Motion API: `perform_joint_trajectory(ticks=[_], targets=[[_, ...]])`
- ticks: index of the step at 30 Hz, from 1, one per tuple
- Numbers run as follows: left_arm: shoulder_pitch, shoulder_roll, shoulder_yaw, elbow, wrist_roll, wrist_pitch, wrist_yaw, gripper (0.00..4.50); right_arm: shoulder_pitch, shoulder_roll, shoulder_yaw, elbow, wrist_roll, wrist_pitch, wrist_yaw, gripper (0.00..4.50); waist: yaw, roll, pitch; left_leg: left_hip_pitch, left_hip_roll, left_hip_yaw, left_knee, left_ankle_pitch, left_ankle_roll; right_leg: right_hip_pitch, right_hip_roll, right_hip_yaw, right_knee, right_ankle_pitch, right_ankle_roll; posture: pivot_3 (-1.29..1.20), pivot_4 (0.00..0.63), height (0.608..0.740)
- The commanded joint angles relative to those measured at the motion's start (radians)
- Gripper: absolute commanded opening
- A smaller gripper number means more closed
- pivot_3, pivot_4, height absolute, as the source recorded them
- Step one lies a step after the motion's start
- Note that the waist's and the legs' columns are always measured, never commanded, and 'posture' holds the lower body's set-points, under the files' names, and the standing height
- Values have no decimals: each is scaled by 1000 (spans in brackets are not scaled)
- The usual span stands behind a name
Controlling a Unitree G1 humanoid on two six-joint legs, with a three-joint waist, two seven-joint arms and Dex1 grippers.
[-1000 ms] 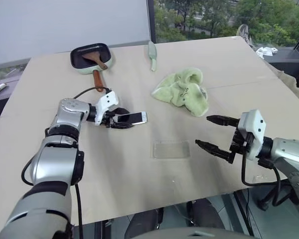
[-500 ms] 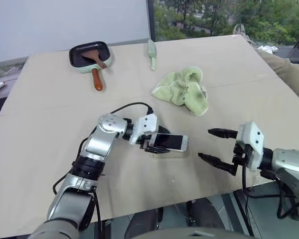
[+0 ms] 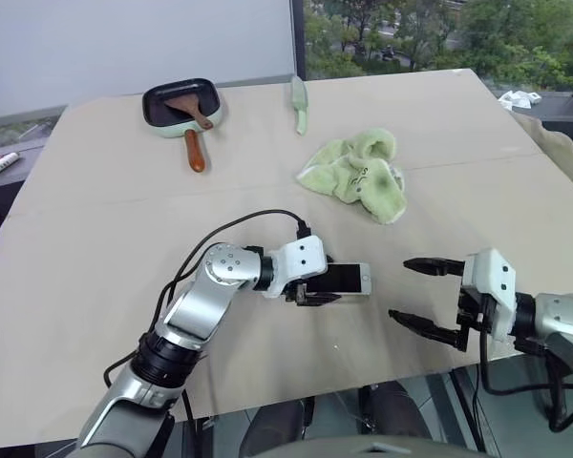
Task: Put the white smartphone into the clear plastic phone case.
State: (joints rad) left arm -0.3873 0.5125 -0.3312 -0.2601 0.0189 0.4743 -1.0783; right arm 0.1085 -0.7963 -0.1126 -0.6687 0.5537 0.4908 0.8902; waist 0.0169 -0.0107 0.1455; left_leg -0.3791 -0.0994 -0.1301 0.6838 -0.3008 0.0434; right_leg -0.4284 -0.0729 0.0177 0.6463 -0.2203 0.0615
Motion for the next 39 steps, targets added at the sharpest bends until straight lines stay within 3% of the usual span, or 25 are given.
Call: perform_joint_trajectory(ticks=[1, 17, 19, 21, 27, 39], targets=[[14, -26, -40, -10, -12, 7, 36, 2933, -8, 5, 0, -24, 6, -17, -3, 4500, 3, 0, 0, 0, 0, 0, 0, 0, 0, 0, 0, 0, 0, 0, 0, 0, 150, 740], [44, -12, -84, -28, -43, 23, 64, 2933, -5, 10, 3, -24, 0, -26, -12, 4500, 0, 1, -1, 1, 0, 0, 0, 0, 0, 1, 0, 0, 0, 0, 0, 0, 150, 740], [48, -14, -80, -32, -52, 23, 64, 4020, -5, 10, 2, -24, 0, -27, -10, 4500, 0, 1, -1, 1, 0, 0, 0, 0, 0, 1, 0, 0, 0, 0, 0, 0, 150, 740], [50, -14, -78, -33, -53, 8, 68, 4458, -6, 9, 2, -22, 0, -28, -8, 4500, 0, 1, 0, 0, 0, 0, 0, 0, 0, 1, 0, 0, 0, 0, 0, 0, 150, 740], [24, -18, -63, -11, -49, -51, 87, 4458, -20, 9, 11, -20, 0, -26, -10, 4500, 0, 1, 0, 0, 0, 0, 0, 0, 0, 1, 0, 0, 0, 0, 0, 0, 150, 740], [-44, 14, 116, 6, -155, -148, 94, 4458, -100, 46, 114, -8, -9, -2, -37, 4500, -2, 0, 0, 0, 0, 0, 0, 0, 0, 1, 0, -1, -1, 0, 0, 0, 150, 740]])
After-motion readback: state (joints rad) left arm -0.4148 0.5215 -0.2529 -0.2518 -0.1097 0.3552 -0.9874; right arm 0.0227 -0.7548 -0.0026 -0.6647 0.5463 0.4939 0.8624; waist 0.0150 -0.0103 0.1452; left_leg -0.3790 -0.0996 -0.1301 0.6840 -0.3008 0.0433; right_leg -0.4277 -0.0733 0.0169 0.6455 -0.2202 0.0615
